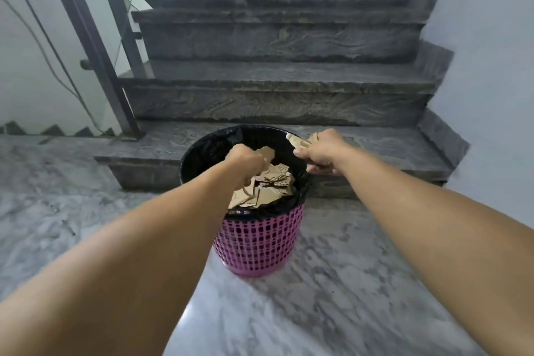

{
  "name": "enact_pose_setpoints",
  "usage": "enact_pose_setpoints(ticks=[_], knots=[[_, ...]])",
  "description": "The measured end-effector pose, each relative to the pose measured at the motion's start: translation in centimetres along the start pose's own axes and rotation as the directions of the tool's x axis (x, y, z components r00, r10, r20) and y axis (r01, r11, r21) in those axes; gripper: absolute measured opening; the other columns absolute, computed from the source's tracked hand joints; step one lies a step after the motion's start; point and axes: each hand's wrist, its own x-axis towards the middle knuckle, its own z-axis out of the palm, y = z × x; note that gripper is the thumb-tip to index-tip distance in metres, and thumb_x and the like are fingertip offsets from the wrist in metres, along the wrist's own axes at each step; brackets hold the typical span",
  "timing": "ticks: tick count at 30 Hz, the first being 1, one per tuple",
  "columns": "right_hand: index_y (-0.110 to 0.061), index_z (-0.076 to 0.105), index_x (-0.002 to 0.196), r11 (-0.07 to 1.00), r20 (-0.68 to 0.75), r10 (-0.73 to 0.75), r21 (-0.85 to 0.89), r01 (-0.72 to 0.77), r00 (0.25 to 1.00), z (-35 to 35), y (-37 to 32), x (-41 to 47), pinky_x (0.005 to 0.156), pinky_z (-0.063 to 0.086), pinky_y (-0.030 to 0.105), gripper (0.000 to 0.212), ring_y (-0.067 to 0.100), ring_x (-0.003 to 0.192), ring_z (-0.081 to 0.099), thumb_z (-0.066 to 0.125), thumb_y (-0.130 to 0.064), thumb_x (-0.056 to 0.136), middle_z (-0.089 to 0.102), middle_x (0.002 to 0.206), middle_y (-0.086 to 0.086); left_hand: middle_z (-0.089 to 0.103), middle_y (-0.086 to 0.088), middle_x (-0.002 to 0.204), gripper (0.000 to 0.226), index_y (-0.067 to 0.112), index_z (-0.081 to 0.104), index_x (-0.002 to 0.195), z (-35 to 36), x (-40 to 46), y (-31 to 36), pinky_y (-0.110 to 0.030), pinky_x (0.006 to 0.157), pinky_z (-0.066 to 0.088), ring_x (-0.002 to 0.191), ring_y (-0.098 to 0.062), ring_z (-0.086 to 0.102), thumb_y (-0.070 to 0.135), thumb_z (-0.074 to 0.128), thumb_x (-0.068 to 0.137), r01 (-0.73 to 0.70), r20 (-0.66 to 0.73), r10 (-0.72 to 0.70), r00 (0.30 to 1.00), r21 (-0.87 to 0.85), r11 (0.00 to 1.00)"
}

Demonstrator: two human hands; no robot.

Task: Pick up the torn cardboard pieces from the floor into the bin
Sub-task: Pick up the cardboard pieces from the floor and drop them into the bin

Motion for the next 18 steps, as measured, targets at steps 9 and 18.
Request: enact_pose_setpoints(ticks=[9,18], knots=[[-0.015,0.065,0.115,0.854,-0.198,-0.243,-0.507,0.113,0.949,6.1,0.4,1.8,0.086,0.047,0.032,0.034,0.027,0.112,0.059,0.073,-0.022,0.083,0.063,0.121,0.010,0.040,-0.014,0.148,0.072,0.007,0.047,0.137,-5.3,7.7,-7.9,-0.049,0.120,0.012,0.145,-0.031,0.020,0.057,0.056,0.086,-0.137,-0.270,0.335,0.902,0.558,0.819],[-0.018,0.040,0.146,0.569,0.334,0.125,-0.795,0.208,0.934,12.4,2.9,6.7,0.105,0.043,0.036,0.077,0.031,0.130,0.046,0.076,-0.033,0.080,0.041,0.148,0.010,0.033,-0.017,0.143,0.083,0.023,0.031,0.141,-1.6,12.6,-9.9,-0.044,0.108,0.036,0.129,-0.042,0.041,0.063,0.052,0.072,-0.390,0.445,0.055,0.894,0.710,0.586]])
